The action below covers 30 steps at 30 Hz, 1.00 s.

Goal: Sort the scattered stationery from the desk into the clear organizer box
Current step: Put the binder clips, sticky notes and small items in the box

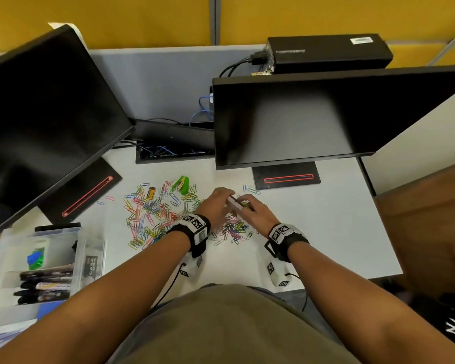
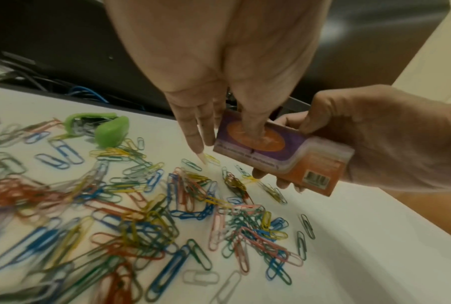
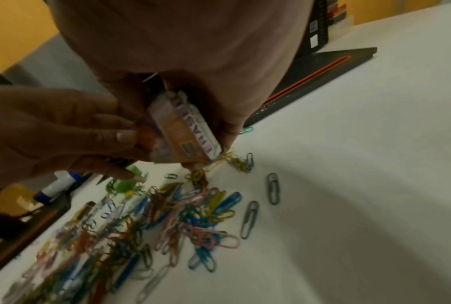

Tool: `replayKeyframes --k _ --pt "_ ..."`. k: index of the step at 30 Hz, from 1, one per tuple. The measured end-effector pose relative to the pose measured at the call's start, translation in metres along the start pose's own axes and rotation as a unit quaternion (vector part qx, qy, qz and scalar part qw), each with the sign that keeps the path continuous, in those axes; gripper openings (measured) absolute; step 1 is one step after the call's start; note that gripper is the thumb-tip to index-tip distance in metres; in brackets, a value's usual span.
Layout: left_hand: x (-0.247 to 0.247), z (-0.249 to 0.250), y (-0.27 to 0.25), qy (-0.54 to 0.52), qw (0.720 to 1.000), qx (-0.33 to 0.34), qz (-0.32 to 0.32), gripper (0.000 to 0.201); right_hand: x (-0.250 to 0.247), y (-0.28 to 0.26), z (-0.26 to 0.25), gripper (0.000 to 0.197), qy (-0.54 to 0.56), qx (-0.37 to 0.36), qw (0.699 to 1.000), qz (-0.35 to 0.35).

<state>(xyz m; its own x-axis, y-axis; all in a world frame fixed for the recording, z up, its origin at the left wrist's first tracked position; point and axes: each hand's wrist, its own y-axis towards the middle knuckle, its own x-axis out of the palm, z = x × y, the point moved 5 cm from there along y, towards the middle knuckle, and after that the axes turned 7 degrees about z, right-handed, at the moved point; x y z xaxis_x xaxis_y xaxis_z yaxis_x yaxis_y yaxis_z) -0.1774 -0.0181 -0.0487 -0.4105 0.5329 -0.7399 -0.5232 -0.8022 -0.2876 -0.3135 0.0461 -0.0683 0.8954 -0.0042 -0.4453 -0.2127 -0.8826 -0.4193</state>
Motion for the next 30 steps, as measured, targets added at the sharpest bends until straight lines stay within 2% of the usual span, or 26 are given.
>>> replayKeyframes --k 2,4,6,9,13,16,23,26,30 --pt "-0.009 -0.009 -0.004 -0.017 1.000 -0.007 0.023 0.030 0.009 -0.001 -0.009 0.024 0.051 0.013 0.998 -0.017" --pt "-0.018 -0.021 -0.010 -0.024 0.999 -0.019 0.025 0.021 0.018 0.000 -0.017 0.026 0.037 0.001 0.999 -0.032" --pt "-0.027 -0.032 -0.019 -0.032 0.999 -0.030 0.029 0.019 0.026 0.000 -0.027 0.031 -0.001 -0.027 0.999 -0.047" --pt "-0.042 -0.051 -0.034 -0.049 0.995 -0.071 0.046 0.026 0.039 -0.003 -0.033 0.028 -0.042 -0.030 0.996 -0.072" --pt "-0.063 -0.079 -0.056 -0.108 0.982 -0.138 0.075 0.034 0.063 -0.011 -0.048 0.059 -0.126 -0.090 0.983 -0.099" --pt "-0.083 -0.098 -0.076 -0.115 0.972 -0.167 0.116 0.028 0.089 -0.020 -0.072 0.068 -0.136 -0.136 0.974 -0.120" --pt "-0.124 -0.149 -0.127 -0.137 0.933 -0.256 0.213 0.019 0.147 -0.032 -0.117 0.062 -0.146 -0.210 0.954 -0.156" --pt "-0.142 -0.170 -0.150 -0.128 0.918 -0.284 0.246 0.024 0.168 -0.033 -0.137 0.063 -0.128 -0.241 0.951 -0.149" --pt "-0.165 -0.206 -0.181 -0.143 0.888 -0.323 0.295 0.026 0.194 -0.039 -0.176 0.047 -0.103 -0.273 0.945 -0.145"
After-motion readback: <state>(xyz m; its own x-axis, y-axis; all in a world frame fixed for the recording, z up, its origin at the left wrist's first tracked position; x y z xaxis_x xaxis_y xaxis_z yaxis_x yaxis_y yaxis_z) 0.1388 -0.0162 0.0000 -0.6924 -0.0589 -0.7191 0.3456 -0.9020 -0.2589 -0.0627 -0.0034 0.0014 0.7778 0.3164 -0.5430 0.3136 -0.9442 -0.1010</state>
